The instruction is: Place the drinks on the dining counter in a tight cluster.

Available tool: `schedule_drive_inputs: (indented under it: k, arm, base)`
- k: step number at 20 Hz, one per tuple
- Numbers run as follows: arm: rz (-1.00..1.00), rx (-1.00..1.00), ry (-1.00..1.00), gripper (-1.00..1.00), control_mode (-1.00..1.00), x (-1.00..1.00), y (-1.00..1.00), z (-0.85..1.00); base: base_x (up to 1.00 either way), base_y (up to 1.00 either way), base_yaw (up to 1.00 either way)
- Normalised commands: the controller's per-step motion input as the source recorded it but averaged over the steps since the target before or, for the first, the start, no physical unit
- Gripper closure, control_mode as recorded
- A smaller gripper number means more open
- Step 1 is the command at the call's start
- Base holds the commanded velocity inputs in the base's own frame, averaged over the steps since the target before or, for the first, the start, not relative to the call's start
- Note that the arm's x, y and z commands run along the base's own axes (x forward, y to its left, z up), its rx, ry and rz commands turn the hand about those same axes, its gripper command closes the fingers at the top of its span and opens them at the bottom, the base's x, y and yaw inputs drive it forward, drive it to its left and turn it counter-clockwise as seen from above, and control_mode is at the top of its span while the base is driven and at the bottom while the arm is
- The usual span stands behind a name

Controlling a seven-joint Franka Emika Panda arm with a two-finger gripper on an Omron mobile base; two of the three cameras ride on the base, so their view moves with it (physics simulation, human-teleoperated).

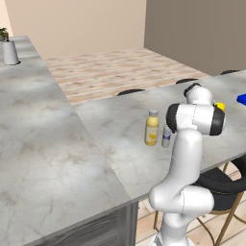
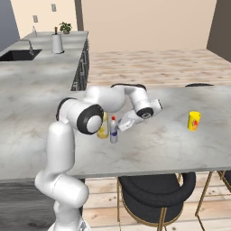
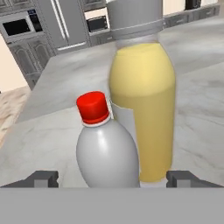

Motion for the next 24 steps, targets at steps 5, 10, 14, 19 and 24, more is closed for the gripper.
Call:
schedule_drive_inputs:
  k: [5, 10, 14, 19, 24]
  arm:
    - [-0.13, 0.00, -0.07, -1.00, -1.00, -0.15, 0.00, 0.38]
    - [-0.14, 0.00, -0.05, -1.00, -1.00, -0.39, 0.00, 0.31]
    - [-0.15, 0.00, -0.07, -1.00, -1.00, -0.38, 0.00, 0.39]
    - [-0.12, -0.04, -0.02, -1.00, -1.00, -0.16, 0.00, 0.40]
    - [-0.04, -0.32, 0.07, -1.00, -1.00, -0.02, 0.00, 0.29]
  base:
    - [0.00, 0.00, 0.00]
    - [0.00, 0.00, 0.00]
    - [0.00, 0.00, 0.00]
    - [0.00, 0.00, 0.00]
    - [0.00, 0.00, 0.00]
